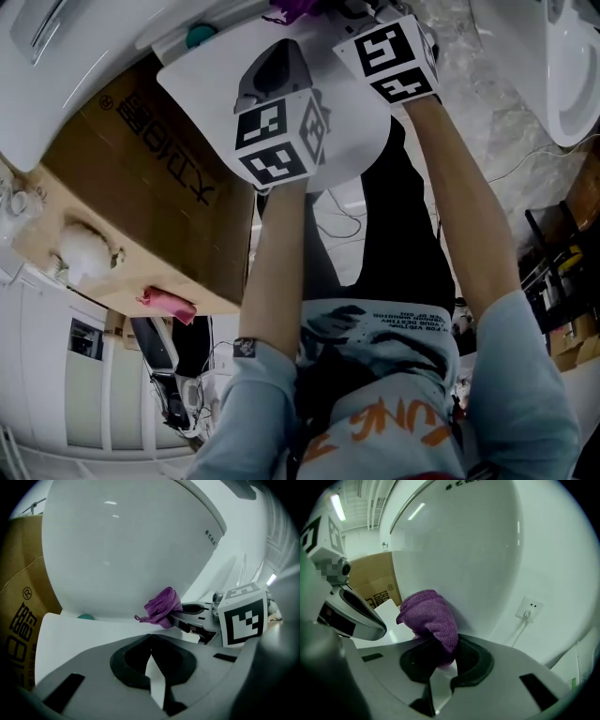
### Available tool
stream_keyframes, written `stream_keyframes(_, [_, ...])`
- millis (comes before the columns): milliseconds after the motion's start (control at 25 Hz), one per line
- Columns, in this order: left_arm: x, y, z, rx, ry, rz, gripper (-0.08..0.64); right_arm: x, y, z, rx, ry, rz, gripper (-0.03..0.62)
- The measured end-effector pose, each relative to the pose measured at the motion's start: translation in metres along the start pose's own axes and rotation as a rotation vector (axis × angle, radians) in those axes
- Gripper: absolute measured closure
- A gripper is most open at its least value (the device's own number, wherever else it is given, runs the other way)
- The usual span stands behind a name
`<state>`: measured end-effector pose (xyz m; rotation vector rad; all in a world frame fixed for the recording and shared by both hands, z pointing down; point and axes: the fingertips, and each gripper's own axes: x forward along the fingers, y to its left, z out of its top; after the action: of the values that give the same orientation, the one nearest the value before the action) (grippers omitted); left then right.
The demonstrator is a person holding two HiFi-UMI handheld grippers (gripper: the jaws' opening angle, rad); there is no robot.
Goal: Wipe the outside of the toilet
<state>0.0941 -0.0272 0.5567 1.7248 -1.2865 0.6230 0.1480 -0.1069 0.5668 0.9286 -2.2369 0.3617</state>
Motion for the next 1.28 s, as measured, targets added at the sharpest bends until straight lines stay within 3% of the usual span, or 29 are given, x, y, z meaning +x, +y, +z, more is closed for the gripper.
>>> stream_keyframes(440, [0.008,-0.023,0.006,0.005,-0.011,-0.015,0.535,-0.015,-0.033,-0.020,0.060,0.028,-0.036,0.520])
stream_keyframes(720, [-0.005,-0.024,0.011,-0.008,-0.041,-0.008,0.535,-0.034,-0.063,-0.056,0.252,0.117,-0.142,0.520])
stream_keyframes(840, [-0.017,-0.017,0.013,-0.015,-0.061,-0.003,0.535,-0.055,-0.070,-0.069,0.307,0.108,-0.174,0.520])
stream_keyframes(1120, [-0.066,0.017,0.023,-0.004,-0.119,0.014,0.535,-0.105,-0.049,-0.053,0.324,0.055,-0.183,0.520])
stream_keyframes(1280, [-0.105,0.028,0.036,-0.004,-0.173,-0.034,0.535,-0.126,-0.027,-0.027,0.371,0.013,-0.177,0.520])
